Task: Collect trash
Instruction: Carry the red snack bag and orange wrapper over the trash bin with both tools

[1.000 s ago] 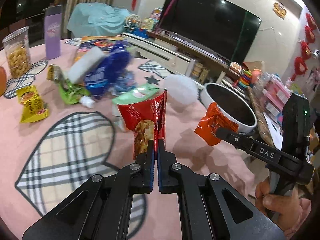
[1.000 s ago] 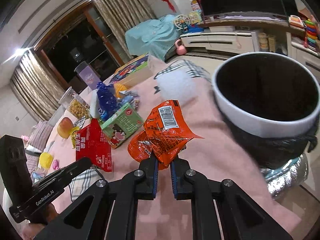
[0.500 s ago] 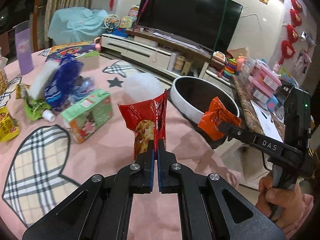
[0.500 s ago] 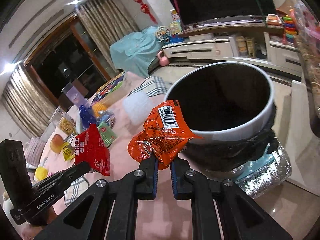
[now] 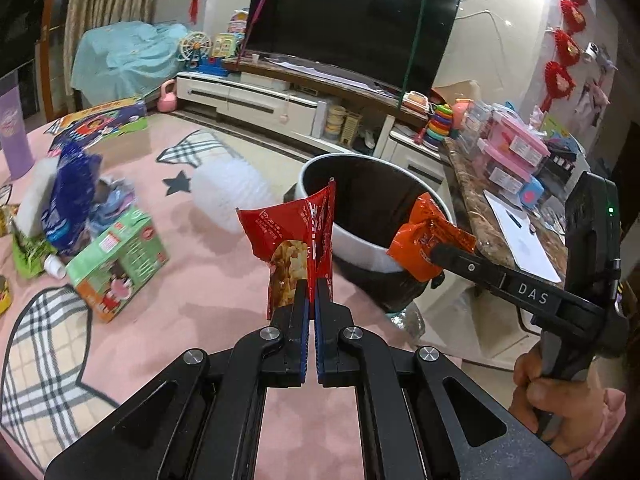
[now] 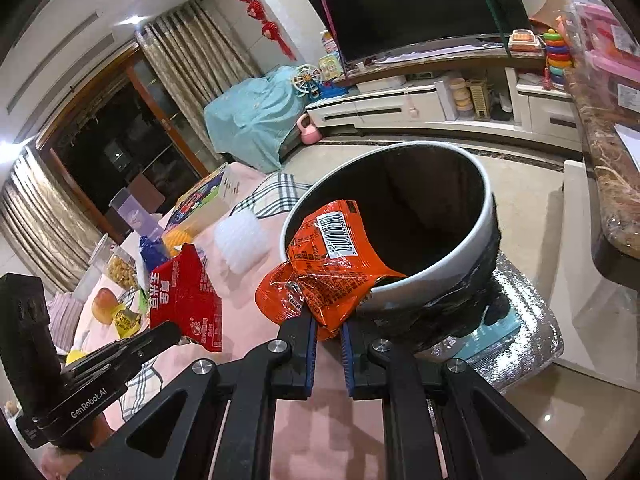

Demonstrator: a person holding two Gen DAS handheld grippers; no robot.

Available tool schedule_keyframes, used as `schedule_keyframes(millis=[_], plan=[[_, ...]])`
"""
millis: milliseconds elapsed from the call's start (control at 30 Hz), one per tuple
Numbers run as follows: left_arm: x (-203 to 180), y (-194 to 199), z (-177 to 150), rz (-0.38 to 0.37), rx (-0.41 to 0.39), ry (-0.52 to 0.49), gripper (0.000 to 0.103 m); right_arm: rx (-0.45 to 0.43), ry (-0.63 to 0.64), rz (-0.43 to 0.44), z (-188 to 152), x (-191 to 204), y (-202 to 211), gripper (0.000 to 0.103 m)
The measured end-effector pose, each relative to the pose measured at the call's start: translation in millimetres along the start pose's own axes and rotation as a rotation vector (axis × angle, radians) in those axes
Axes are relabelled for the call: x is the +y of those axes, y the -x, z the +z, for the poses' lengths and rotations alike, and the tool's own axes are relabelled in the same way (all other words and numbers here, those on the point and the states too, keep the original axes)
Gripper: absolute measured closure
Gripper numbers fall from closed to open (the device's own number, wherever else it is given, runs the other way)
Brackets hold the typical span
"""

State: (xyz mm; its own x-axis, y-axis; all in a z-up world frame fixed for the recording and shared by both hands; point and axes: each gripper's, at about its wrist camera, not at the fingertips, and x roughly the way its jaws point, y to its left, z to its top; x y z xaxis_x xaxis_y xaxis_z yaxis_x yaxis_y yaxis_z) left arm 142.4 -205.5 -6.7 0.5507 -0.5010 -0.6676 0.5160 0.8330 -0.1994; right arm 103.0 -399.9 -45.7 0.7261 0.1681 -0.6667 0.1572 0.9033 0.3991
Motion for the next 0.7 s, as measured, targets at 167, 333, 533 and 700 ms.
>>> schedule_keyframes(millis=[167,333,533,700], plan=[[-7.9,-7.1,7.2,-0.014,0.007,-0.013,0.101,-0.006,-0.011,-0.014,5.6,-9.5,1.4,0.093],[-18.1,-14.1,17.4,-0.022,0.01,-0.039,0.101,-0.014,-0.017,-0.025,12.2,-16.2,2.1,0.092],[-30.0,-24.8,29.8,-0.039,0.014,-0.067,0.101,-0.023,-0.02,-0.038,24.4,-22.6,0.2,0.092],[-36.6,-41.0,39.4,-0.049,0.033,-0.07,0.101,-0.016,-0.02,-0.051,32.2,-28.7,-5.0,0.092]])
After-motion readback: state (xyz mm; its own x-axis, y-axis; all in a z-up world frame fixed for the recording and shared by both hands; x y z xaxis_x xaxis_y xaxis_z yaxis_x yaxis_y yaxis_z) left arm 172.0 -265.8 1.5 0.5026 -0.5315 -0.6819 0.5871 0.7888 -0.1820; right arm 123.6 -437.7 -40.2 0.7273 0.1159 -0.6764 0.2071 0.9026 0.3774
